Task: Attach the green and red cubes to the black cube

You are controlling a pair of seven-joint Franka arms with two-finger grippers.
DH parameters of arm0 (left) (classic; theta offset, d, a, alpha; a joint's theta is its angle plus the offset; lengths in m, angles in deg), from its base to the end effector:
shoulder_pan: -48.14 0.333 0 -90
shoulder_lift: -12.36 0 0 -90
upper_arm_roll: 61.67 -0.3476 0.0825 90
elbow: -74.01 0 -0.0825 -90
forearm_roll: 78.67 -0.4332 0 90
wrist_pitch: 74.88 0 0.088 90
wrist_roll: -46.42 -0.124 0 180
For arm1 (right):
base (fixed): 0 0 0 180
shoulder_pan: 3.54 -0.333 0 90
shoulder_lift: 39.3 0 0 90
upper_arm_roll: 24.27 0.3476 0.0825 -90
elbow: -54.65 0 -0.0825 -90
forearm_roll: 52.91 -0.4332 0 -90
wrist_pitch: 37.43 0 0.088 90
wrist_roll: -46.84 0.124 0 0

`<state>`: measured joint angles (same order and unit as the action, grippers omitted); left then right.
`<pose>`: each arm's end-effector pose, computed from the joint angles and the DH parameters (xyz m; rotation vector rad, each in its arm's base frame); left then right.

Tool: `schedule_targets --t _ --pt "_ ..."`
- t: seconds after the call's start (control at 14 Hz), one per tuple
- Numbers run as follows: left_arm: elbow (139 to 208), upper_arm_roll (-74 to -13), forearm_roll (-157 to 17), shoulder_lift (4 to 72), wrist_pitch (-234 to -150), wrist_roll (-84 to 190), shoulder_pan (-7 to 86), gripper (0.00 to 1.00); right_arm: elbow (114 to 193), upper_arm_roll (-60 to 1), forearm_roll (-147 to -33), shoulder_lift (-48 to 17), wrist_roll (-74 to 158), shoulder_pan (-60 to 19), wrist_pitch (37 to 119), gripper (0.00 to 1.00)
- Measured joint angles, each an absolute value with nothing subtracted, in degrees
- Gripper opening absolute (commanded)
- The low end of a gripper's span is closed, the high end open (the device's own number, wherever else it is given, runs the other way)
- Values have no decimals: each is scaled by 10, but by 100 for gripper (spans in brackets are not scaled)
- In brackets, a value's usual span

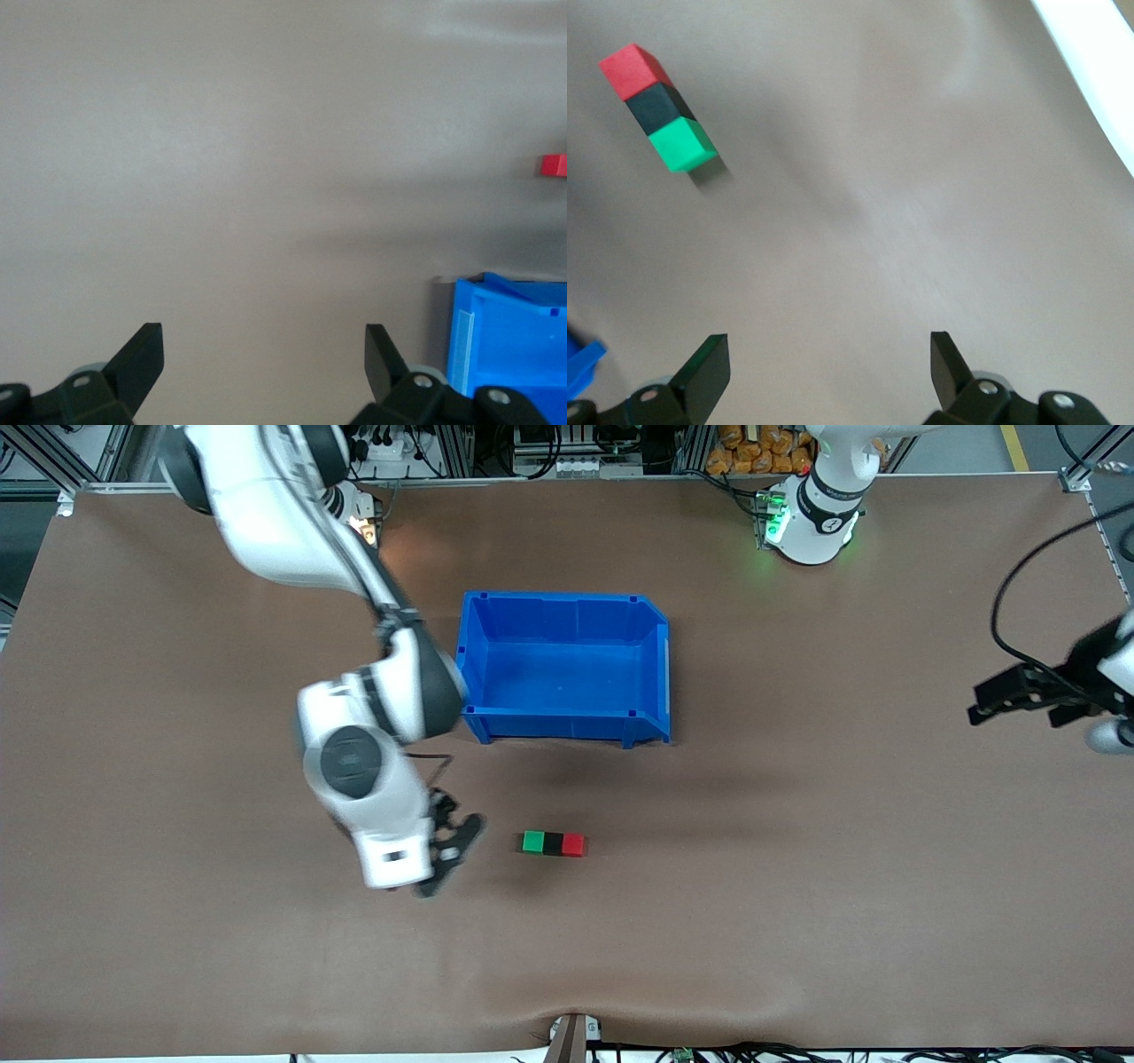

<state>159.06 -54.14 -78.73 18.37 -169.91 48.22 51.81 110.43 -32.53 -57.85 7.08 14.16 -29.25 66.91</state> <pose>0.6480 -0.0391 0.6275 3.1231 -0.0544 0.1086 0.7864 0.3010 0.3855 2.8044 1.3582 0.0649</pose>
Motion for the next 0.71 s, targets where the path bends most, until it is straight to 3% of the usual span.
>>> schedule_targets --t 0.21,0.43,0.71 --pt "1693 -538 -786 101 -1723 482 516 100 1105 -326 -622 21 140 -221 592 100" --pt "1693 -541 -785 88 -1726 485 520 100 1136 -325 -629 -45 140 -179 558 100" --pt "1684 -542 -785 101 -1730 485 520 100 1250 -326 -629 -161 141 -142 551 100"
